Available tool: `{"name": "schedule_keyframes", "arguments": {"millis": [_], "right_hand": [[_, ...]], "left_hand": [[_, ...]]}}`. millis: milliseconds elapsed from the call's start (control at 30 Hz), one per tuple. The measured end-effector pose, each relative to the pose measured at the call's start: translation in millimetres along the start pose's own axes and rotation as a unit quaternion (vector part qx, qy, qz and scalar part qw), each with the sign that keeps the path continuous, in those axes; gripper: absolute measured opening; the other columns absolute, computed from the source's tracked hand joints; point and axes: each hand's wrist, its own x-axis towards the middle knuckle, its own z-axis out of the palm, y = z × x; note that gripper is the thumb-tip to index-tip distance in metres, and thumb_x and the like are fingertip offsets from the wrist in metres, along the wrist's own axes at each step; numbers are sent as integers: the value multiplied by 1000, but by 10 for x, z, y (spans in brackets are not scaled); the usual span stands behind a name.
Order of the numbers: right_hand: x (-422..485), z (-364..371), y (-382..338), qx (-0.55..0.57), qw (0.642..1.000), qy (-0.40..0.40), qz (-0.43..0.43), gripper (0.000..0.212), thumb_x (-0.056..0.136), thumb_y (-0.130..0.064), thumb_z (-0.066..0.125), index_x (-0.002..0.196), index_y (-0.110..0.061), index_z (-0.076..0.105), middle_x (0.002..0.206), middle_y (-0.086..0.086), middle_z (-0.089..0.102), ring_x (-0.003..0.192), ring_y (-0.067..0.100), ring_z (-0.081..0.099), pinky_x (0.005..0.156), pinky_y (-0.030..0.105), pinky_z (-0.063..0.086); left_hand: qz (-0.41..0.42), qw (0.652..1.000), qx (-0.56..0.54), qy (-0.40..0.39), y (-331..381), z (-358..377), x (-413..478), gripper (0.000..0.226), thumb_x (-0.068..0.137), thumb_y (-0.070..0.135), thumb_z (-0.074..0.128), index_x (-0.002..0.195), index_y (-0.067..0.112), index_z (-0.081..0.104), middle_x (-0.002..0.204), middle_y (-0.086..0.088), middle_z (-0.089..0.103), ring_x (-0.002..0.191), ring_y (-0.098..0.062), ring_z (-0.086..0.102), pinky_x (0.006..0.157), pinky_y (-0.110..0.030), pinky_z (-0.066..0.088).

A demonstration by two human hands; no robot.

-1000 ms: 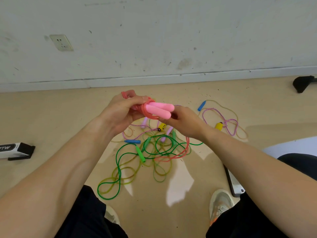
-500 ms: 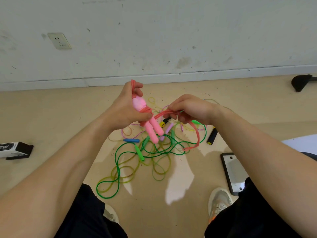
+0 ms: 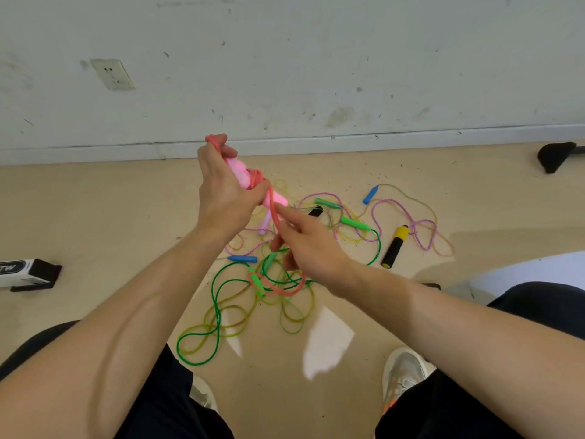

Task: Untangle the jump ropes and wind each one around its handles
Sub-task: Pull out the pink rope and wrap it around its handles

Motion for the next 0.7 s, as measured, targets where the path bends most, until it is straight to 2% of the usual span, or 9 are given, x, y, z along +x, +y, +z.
{"name": "schedule_keyframes", "arguments": {"millis": [67,100,167,200,267,367,533,633,700], "right_hand": [[1,31,91,-54,998,16,-24,45,107,-19,35,148,-36,43,73,-5,55,50,7,44,52,25,40],[11,28,109,-90,994,32,-49,47,106,-17,35,148,-35,43,71,-5,53,51,6,42,53,27,39],[11,18,95,-157,981,51,-102,51,105,-12,35,149,-37,41,66,-2,49,54,11,43,55,36,40],[5,17,79,-185,974,53,-123,54,104,-10,35,150,-37,38,64,1,48,55,16,43,56,38,40],[4,22,58,-233,959,53,-151,58,103,-8,36,154,-36,32,66,6,47,59,24,46,58,42,40],[33,26,63,-282,942,63,-172,60,103,-10,36,156,-36,25,77,11,49,70,32,50,63,44,42],[46,56,72,-346,918,69,-180,57,104,-14,35,157,-33,23,79,2,43,75,29,49,68,45,46],[44,75,90,-310,929,82,-186,52,104,-16,39,153,-32,34,83,2,55,74,25,52,67,43,48],[45,75,82,-177,969,80,-149,44,103,-19,48,145,-31,49,85,-2,69,66,20,62,63,37,54]], "left_hand": [[-35,998,-42,22,-33,16,40,86,73,19,85,139,9,30,122,-1,39,108,-4,44,86,-4,39],[-56,996,-71,26,-51,32,55,87,72,18,86,138,9,30,124,-4,39,113,-11,45,91,-15,47],[-119,980,-159,26,-31,52,57,87,73,11,86,137,11,28,129,-6,37,119,-19,48,77,-35,61],[-153,967,-201,24,-5,57,53,86,74,8,85,137,11,27,130,-6,35,118,-21,51,66,-36,62],[-201,949,-240,30,33,62,45,85,74,6,86,134,11,27,133,-7,34,110,-20,56,59,-30,60],[-222,941,-253,38,43,74,17,87,68,12,91,127,14,27,135,-8,32,110,-20,59,63,-30,61],[-263,930,-254,42,-25,97,20,89,61,6,93,122,16,28,136,-10,31,112,-29,61,62,-36,62],[-319,901,-289,52,-49,65,77,94,54,6,95,121,16,30,136,-15,39,97,-26,70,62,-40,62],[-347,885,-307,47,-52,34,111,94,53,7,95,123,9,33,132,-20,47,90,-26,73,64,-42,62]]}}
